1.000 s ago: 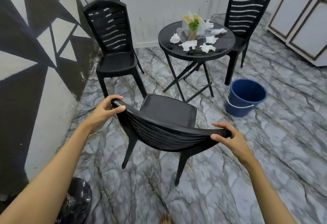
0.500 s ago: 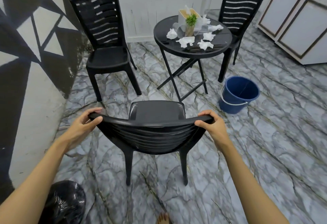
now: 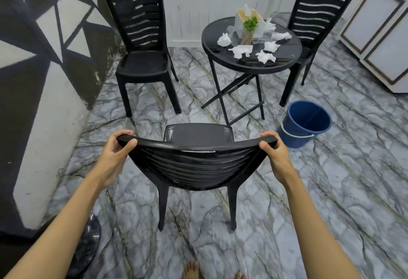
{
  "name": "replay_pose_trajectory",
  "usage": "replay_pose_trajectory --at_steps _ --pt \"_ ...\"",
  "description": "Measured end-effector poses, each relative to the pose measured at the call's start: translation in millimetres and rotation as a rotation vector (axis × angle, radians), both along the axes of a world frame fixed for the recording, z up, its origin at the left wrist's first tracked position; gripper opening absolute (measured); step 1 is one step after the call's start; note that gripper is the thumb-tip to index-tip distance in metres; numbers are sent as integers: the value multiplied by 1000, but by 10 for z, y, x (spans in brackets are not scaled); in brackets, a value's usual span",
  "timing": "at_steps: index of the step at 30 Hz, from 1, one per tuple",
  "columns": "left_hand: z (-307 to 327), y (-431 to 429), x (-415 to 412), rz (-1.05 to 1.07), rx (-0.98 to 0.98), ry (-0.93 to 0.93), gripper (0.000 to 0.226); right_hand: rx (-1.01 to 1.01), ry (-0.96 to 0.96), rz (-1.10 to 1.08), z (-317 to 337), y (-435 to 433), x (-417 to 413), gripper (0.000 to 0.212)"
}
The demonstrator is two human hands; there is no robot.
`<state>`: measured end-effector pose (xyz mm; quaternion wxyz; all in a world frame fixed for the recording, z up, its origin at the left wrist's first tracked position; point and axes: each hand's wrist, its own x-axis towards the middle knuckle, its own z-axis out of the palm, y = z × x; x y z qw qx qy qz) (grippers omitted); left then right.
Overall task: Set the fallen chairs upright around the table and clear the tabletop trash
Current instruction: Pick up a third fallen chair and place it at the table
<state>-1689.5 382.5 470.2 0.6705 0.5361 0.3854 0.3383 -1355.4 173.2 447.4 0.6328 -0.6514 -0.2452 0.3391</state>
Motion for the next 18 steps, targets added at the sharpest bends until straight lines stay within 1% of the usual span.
replay_pose_trajectory --at_steps 1,2,3,5,6,9,11,12,14,15,16,18 --pt "-7 -18 -6 -7 -12 -14 43 -7 -13 22 9 -13 41 71" --pt "-15 -46 -18 -5 -17 -23 54 -14 -17 50 13 -33 70 64" --pt "-46 -72 -17 10 -19 -39 50 -16 -12 69 11 -62 86 55" --pt "-77 -172 19 44 -41 -104 22 4 8 84 -30 -147 126 45" --pt "-79 -226 49 66 -55 -129 20 18 14 91 -48 -194 151 43" --pt "-111 -344 98 69 -51 -150 50 29 26 127 -87 -325 223 33" --pt "-128 -392 155 71 -66 -151 51 23 31 136 -113 -410 290 28" --pt "-134 -419 202 69 -78 -145 44 16 36 137 -120 -458 326 32" --pt "-184 -484 326 58 -110 -133 22 4 43 121 -131 -590 418 54" --pt "-210 -521 402 47 -123 -125 21 3 41 103 -132 -664 474 66" --pt "-221 -558 488 23 -129 -127 23 -1 35 79 -143 -742 533 73" --pt "-209 -605 673 -24 -125 -140 44 -7 36 28 -180 -907 647 76"
